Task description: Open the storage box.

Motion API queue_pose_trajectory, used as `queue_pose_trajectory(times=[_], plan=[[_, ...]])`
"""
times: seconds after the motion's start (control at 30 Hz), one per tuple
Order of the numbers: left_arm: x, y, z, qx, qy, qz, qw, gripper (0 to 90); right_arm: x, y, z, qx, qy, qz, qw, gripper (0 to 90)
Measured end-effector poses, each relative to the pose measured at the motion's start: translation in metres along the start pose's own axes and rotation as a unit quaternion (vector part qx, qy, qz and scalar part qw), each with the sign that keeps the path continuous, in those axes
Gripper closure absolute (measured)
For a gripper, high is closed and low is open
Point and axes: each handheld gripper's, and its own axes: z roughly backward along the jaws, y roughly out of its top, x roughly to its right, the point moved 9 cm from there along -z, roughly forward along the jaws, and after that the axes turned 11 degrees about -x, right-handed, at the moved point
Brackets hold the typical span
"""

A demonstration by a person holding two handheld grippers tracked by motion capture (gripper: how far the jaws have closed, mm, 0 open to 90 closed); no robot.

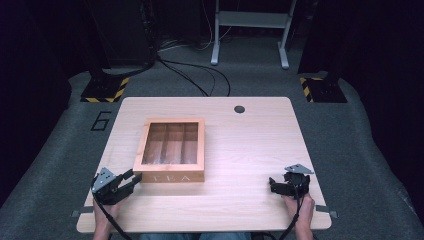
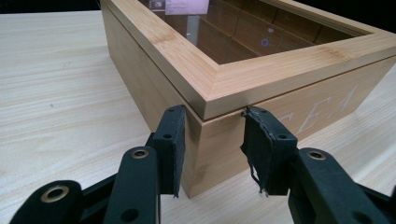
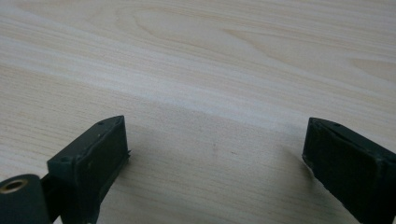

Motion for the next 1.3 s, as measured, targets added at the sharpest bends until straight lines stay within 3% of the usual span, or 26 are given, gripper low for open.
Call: queue_pose_trajectory(times=[0.8,1.3], plan=[[-0.003,0.009,0.001,0.019,0.013,0.001,0.9997,58.2,0.0,0.0,0.0,0.0,-0.001,0.001,1.0,6.2],[-0.005,0.022,-0.001,0.041,0.035,-0.006,0.9985,57.6,0.0,0.0,0.0,0.0,-0.002,0.001,1.0,6.2]])
